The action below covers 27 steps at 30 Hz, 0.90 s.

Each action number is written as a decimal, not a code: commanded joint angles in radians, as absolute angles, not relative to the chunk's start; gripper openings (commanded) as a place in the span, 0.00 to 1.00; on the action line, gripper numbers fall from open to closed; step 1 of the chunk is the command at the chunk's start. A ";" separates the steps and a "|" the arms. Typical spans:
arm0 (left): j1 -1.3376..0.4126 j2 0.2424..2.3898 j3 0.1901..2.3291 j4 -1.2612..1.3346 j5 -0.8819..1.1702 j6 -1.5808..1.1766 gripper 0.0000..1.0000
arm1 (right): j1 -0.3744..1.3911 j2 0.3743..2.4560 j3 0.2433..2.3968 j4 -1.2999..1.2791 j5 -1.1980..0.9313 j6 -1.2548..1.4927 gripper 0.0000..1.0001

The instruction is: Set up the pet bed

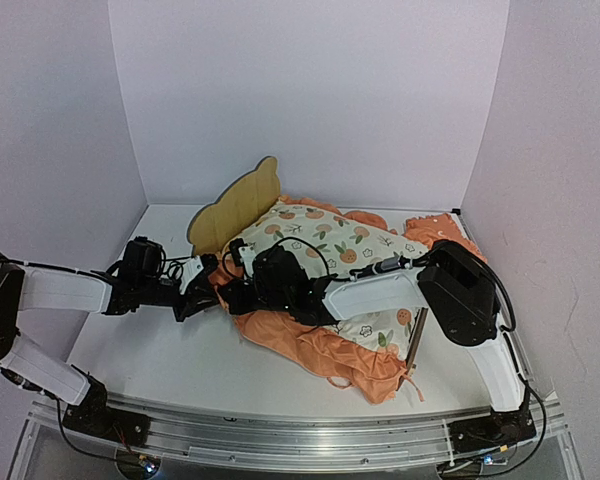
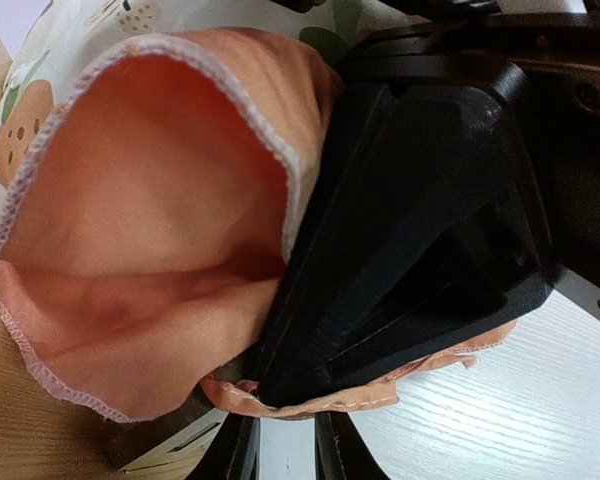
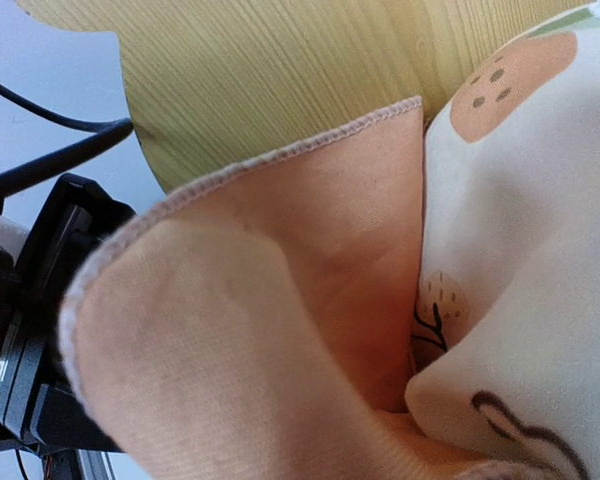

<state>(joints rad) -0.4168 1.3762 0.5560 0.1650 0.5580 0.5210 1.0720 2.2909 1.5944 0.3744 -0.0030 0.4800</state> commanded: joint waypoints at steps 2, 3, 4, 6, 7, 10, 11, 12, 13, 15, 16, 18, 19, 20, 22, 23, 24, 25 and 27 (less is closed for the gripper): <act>-0.413 1.378 0.586 0.212 0.503 0.501 0.24 | 1.088 2.330 1.546 0.244 -0.057 0.505 0.00; -0.413 1.377 0.585 0.208 0.499 0.505 0.25 | 1.089 2.329 1.545 0.244 -0.057 0.504 0.00; -0.413 1.376 0.584 0.204 0.495 0.509 0.26 | 1.089 2.329 1.544 0.244 -0.056 0.503 0.00; -0.413 1.374 0.580 0.199 0.503 0.520 0.28 | 1.088 2.330 1.546 0.244 -0.062 0.499 0.00; -0.413 1.373 0.579 0.199 0.515 0.526 0.28 | 1.089 2.332 1.549 0.244 -0.068 0.498 0.00; -0.413 1.375 0.576 0.218 0.547 0.535 0.27 | 1.089 2.338 1.559 0.244 -0.083 0.499 0.00; -0.413 1.377 0.577 0.228 0.551 0.536 0.25 | 1.089 2.338 1.560 0.244 -0.086 0.499 0.00; -0.413 1.379 0.577 0.235 0.552 0.538 0.21 | 1.089 2.338 1.559 0.244 -0.088 0.499 0.00; -0.413 1.381 0.578 0.239 0.552 0.542 0.19 | 1.088 2.338 1.559 0.243 -0.091 0.499 0.00; -0.413 1.383 0.580 0.241 0.550 0.548 0.11 | 1.089 2.335 1.556 0.244 -0.093 0.497 0.00; -0.413 1.383 0.579 0.241 0.547 0.549 0.08 | 1.089 2.333 1.553 0.244 -0.092 0.497 0.00; -0.413 1.381 0.577 0.238 0.535 0.547 0.03 | 1.089 2.328 1.546 0.244 -0.089 0.495 0.00; -0.413 1.379 0.575 0.236 0.528 0.544 0.01 | 1.089 2.326 1.542 0.243 -0.088 0.494 0.00; -0.413 1.376 0.573 0.235 0.518 0.539 0.00 | 1.089 2.324 1.541 0.243 -0.086 0.492 0.00; -0.413 1.371 0.569 0.230 0.493 0.528 0.00 | 1.089 2.318 1.538 0.241 -0.085 0.483 0.00; -0.413 1.366 0.568 0.227 0.482 0.523 0.00 | 1.090 2.315 1.537 0.239 -0.085 0.477 0.00; -0.413 1.362 0.568 0.224 0.474 0.517 0.00 | 1.090 2.312 1.538 0.237 -0.084 0.473 0.00; -0.413 1.358 0.569 0.219 0.464 0.510 0.00 | 1.089 2.308 1.536 0.234 -0.082 0.467 0.00; -0.412 1.351 0.571 0.203 0.449 0.497 0.00 | 1.088 2.300 1.529 0.231 -0.075 0.458 0.00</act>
